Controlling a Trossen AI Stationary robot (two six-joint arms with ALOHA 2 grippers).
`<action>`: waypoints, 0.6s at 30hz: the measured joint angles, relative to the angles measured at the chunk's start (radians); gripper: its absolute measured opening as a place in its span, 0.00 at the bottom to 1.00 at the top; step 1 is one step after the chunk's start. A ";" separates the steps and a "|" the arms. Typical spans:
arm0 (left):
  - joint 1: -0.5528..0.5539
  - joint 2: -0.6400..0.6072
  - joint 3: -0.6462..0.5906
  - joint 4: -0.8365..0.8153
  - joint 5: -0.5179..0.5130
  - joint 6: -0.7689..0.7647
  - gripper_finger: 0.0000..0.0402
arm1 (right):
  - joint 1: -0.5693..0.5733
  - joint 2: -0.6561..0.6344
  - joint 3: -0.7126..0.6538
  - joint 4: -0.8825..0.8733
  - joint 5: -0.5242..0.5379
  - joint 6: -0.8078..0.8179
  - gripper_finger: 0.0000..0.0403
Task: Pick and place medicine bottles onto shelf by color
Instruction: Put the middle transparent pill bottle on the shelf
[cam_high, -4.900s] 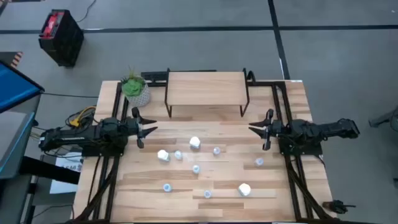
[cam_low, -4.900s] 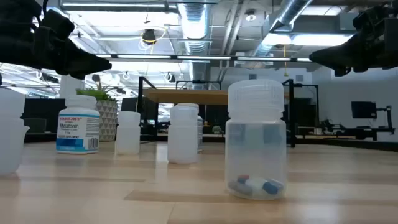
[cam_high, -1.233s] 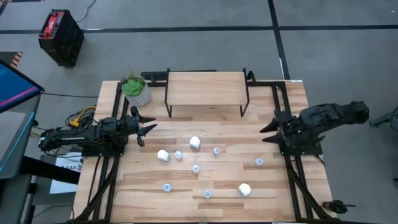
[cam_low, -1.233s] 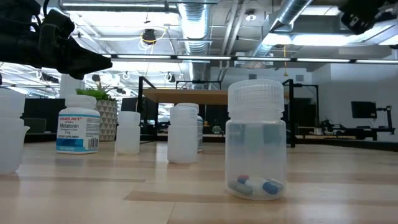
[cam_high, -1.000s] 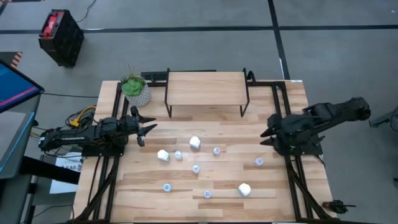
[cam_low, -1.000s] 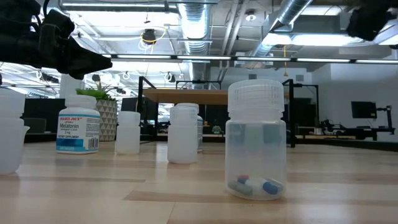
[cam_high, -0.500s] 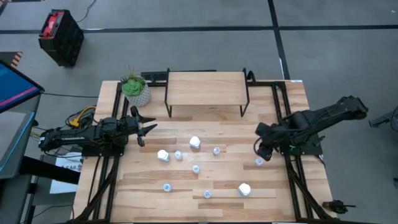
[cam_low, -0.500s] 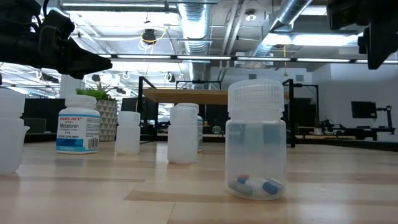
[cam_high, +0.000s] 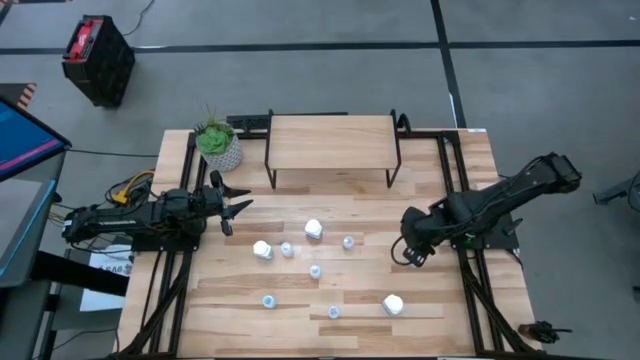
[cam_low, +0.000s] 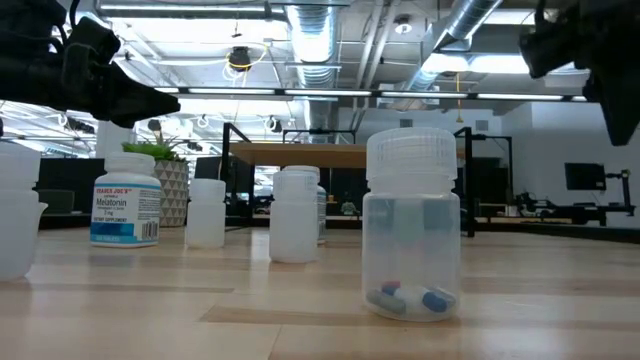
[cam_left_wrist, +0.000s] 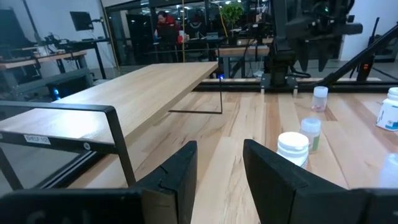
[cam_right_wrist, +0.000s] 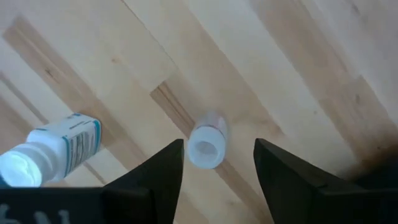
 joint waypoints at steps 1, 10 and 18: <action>0.000 0.000 0.000 0.000 0.000 0.000 0.30 | 0.010 0.011 0.000 0.003 -0.002 0.018 0.57; 0.000 0.000 0.000 0.000 0.000 -0.008 0.30 | 0.104 0.107 0.000 0.018 -0.004 0.191 0.63; 0.000 0.000 0.000 0.000 0.000 -0.008 0.30 | 0.153 0.199 0.000 0.033 -0.004 0.232 0.63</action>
